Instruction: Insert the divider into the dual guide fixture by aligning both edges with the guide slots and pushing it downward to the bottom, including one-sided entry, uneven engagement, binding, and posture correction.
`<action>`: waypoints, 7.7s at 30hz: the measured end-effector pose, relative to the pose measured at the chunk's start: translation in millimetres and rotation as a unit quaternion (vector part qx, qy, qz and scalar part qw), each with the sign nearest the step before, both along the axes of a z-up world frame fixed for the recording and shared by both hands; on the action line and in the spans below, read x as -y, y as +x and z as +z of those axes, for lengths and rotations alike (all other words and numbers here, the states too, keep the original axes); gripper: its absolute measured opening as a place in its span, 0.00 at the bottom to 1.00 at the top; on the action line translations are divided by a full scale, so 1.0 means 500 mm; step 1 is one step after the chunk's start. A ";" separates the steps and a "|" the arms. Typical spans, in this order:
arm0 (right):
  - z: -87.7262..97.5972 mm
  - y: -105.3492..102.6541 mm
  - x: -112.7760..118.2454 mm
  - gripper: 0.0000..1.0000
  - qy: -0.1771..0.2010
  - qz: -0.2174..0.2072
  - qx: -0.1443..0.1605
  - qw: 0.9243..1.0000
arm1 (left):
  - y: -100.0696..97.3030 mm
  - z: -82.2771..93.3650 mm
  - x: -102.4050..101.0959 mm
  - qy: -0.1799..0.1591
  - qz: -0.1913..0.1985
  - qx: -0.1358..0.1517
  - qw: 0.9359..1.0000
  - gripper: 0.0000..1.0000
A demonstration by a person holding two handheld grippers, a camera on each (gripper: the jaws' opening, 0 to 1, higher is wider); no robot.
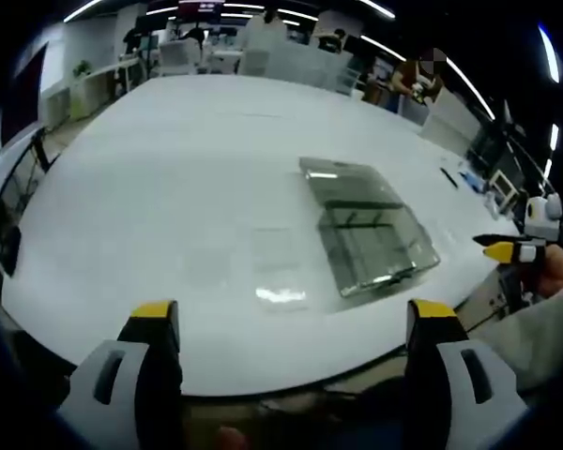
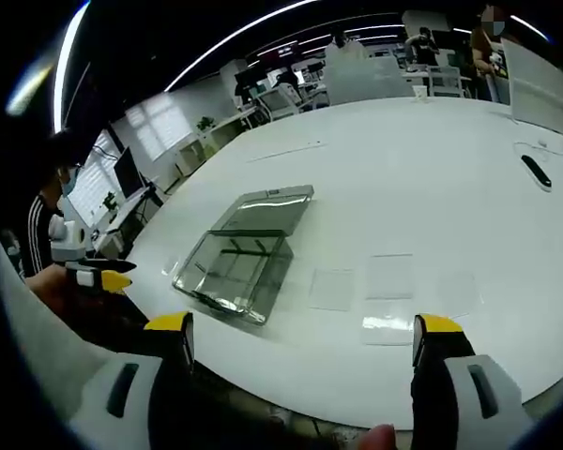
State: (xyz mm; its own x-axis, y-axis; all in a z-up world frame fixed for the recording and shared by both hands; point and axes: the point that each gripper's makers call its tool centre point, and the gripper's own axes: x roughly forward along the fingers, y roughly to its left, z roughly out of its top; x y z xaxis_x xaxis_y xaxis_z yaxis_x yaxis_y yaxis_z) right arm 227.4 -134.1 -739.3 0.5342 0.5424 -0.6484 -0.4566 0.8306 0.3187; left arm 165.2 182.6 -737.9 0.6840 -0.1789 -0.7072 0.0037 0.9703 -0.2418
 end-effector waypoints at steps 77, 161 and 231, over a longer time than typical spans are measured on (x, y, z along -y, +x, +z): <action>-0.003 0.001 0.005 0.94 -0.006 0.006 0.000 1.000 | 0.006 -0.004 0.006 -0.009 -0.001 -0.004 1.000 0.95; -0.007 0.043 0.022 0.86 -0.042 0.008 -0.005 0.999 | 0.031 0.012 0.040 -0.024 -0.068 0.015 0.997 0.88; -0.149 0.130 0.080 0.48 -0.145 -0.024 -0.086 0.985 | 0.048 -0.002 0.012 -0.017 -0.052 0.001 0.998 0.85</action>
